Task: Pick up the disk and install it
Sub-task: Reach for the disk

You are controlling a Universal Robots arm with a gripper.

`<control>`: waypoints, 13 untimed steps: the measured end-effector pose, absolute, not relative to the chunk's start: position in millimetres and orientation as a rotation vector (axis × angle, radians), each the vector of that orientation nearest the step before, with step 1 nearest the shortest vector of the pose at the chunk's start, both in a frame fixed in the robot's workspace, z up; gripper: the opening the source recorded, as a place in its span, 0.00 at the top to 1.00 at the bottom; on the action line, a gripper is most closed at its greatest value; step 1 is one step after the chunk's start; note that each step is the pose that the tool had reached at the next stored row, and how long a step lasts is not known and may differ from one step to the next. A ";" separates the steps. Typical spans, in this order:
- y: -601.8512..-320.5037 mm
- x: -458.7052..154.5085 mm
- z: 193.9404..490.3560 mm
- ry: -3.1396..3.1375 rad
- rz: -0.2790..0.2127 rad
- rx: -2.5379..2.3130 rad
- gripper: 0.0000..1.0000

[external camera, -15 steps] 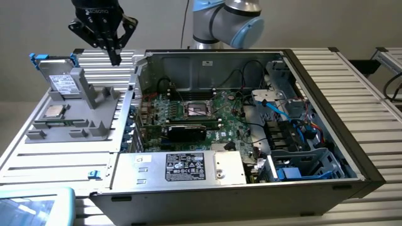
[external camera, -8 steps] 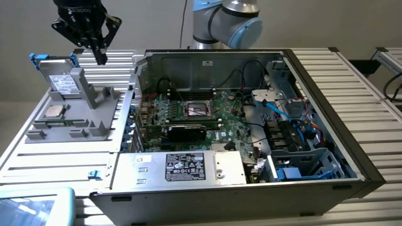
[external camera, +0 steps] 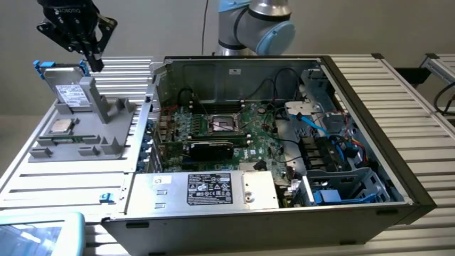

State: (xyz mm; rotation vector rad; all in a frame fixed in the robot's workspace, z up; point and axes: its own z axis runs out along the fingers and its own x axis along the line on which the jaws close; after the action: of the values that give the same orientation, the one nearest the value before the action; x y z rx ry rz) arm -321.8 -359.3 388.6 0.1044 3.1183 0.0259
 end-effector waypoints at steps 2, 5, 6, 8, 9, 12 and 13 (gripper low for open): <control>-356.8 -331.1 388.4 3.118 0.026 0.105 0.89; -352.2 -344.5 388.3 3.118 0.026 0.105 0.89; -350.1 -348.1 388.2 3.118 0.026 0.105 0.89; -344.6 -352.8 388.2 3.118 0.026 0.104 0.89; -341.1 -354.6 388.2 3.118 0.026 0.105 0.89; -332.2 -360.2 388.2 3.120 0.026 0.104 0.89; -329.9 -362.5 388.2 3.121 0.025 0.104 0.89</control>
State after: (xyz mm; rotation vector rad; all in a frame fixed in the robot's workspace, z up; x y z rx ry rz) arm -362.5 -329.9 388.2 0.1039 3.1214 0.0254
